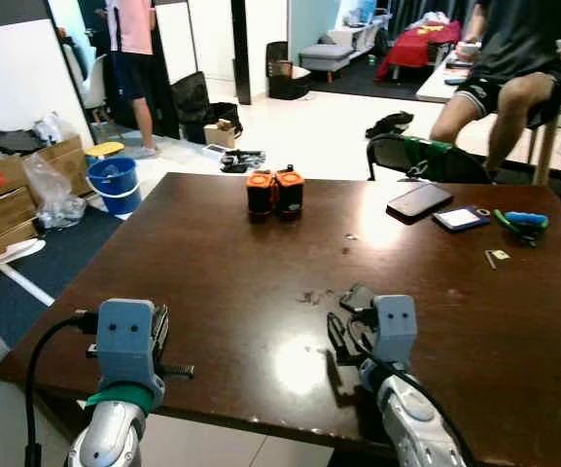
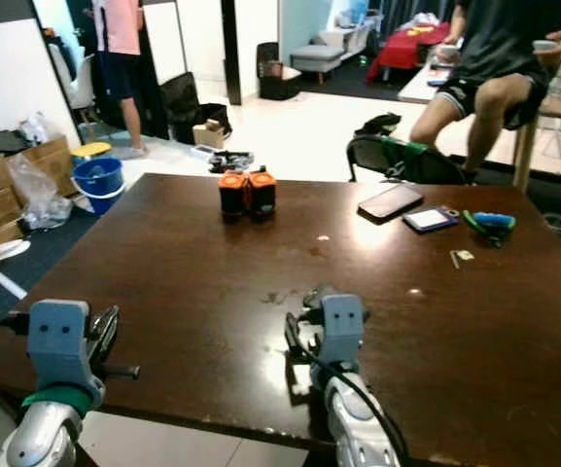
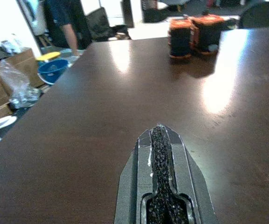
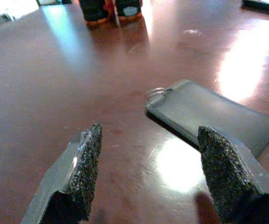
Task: Hang keys on a hook
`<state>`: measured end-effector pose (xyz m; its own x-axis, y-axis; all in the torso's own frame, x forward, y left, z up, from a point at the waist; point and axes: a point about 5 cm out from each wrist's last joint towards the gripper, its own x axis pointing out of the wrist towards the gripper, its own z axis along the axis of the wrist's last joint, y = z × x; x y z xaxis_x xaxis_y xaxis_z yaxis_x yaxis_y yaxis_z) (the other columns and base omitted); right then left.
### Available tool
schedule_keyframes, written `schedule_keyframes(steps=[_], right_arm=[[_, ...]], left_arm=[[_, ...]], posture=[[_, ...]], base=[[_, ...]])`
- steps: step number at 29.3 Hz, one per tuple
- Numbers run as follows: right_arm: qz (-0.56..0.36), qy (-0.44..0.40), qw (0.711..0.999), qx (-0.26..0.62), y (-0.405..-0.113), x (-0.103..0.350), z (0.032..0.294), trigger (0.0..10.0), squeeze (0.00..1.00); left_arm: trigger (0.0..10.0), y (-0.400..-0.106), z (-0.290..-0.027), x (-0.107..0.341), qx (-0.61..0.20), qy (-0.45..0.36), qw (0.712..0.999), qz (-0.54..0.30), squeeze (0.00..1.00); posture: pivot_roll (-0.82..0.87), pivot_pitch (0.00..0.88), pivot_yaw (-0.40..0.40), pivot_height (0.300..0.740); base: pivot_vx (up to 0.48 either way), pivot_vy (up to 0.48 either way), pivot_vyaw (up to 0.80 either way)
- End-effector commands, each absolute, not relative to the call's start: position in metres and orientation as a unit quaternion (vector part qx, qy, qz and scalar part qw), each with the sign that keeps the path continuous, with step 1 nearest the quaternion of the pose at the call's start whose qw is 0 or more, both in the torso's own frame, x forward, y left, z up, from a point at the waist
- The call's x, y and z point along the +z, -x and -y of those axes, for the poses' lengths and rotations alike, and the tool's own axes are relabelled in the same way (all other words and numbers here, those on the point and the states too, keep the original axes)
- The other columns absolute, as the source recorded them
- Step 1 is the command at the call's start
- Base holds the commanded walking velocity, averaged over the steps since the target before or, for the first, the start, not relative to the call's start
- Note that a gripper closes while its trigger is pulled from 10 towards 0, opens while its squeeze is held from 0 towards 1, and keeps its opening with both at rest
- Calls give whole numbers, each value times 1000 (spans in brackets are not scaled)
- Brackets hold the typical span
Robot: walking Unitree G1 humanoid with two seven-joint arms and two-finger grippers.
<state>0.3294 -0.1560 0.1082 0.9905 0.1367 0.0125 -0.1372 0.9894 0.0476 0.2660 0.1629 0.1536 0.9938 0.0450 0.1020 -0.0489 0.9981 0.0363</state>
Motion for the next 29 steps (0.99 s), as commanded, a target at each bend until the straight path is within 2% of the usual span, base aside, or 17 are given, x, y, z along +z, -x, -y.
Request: schedule_keyframes(steps=[1, 6, 12, 20, 25, 27, 29], right_arm=[[12, -29, 996, 78, -326, 109, 153, 10000, 0], [14, -26, 997, 71, -322, 109, 160, 10000, 0], [-4, -12, 1000, 8, -314, 102, 198, 10000, 0], [-17, 0, 999, -37, -306, 98, 229, 10000, 0], [-22, -6, 999, -46, -303, 97, 232, 10000, 0], [-23, -11, 999, -42, -301, 96, 227, 10000, 0], [-25, -25, 999, -21, -300, 94, 210, 10000, 0]], left_arm=[[10000, -262, -168, 151, 29, -19, 999, 40, 0], [10000, -258, -168, 149, 36, -14, 998, 41, 0], [10000, -256, -161, 144, 35, 1, 999, 38, 0], [10000, -258, -159, 145, 24, 1, 999, 38, 0], [10000, -258, -160, 145, 22, 3, 999, 38, 0], [10000, -258, -160, 146, 22, 4, 999, 38, 0], [10000, -258, -158, 146, 19, 8, 999, 39, 0]], posture=[[-17, 18, 159, 740], [-12, 22, 157, 740], [-19, 24, 168, 740], [-28, 24, 183, 740], [-35, 23, 188, 740], [-35, 23, 188, 740], [-32, 16, 186, 740]], base=[[0, 0, 0], [0, 0, 0], [0, 0, 0], [0, 0, 0], [0, 0, 0], [0, 0, 0], [0, 0, 0]])
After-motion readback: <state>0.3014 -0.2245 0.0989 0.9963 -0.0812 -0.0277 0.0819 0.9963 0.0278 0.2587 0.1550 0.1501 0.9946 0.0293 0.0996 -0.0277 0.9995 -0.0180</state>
